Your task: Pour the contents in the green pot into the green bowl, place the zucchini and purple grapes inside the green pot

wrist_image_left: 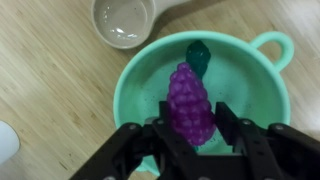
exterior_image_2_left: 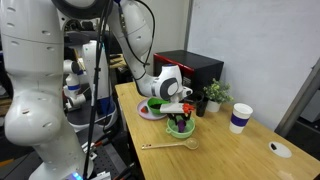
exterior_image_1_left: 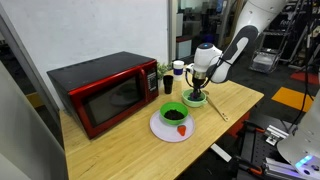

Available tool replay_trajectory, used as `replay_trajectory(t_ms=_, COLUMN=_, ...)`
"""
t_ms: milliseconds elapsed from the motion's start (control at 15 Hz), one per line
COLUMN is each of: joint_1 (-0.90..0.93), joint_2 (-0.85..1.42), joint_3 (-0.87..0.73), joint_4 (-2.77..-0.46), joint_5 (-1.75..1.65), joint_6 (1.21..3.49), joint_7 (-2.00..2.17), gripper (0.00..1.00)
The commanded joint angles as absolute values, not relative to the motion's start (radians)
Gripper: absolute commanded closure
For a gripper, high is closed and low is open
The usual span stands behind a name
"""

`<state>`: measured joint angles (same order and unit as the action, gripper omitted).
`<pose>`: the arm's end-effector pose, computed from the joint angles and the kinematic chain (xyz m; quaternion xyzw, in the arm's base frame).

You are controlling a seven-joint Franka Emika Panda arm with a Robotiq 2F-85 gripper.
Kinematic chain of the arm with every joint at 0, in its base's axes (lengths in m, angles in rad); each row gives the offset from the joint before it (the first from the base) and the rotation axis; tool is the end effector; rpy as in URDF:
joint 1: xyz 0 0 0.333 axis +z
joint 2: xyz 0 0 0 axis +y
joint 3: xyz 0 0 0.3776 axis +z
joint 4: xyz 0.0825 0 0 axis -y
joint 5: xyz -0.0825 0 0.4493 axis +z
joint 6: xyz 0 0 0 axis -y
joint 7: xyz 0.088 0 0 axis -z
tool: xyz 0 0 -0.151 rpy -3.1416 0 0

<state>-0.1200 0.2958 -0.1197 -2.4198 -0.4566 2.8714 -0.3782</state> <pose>0.5443 -0.1161 0.1582 0.9517 0.2830 0.0412 0.1119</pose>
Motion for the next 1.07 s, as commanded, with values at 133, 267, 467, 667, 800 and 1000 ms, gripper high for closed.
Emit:
replay_trajectory(t_ms=133, joint_1=-0.109, joint_2=0.308, joint_3=-0.135, joint_4=-2.416, joint_5=-0.459, joint_6=2.899, joint_7=-0.358, gripper=0.05)
replay_trajectory(t_ms=267, joint_1=-0.109, joint_2=0.304, joint_3=-0.137, joint_4=-2.417, joint_5=-0.46, joint_6=2.904, joint_7=-0.354, gripper=0.0)
replay_trajectory(t_ms=467, joint_1=-0.107, joint_2=0.28, joint_3=-0.145, joint_4=-2.408, joint_5=-0.469, joint_6=2.868, joint_7=-0.363, gripper=0.0)
replay_trajectory(t_ms=667, joint_1=-0.121, joint_2=0.246, joint_3=-0.141, joint_4=-2.391, joint_5=-0.454, joint_6=2.83, joint_7=-0.388, gripper=0.0)
replay_trajectory(t_ms=800, joint_1=-0.129, joint_2=0.217, joint_3=-0.136, joint_4=-2.374, joint_5=-0.433, joint_6=2.78, joint_7=-0.398, gripper=0.0)
replay_trajectory(t_ms=1000, joint_1=-0.13, joint_2=0.161, joint_3=-0.122, joint_4=-2.324, joint_5=-0.382, joint_6=2.56, joint_7=-0.428, gripper=0.0)
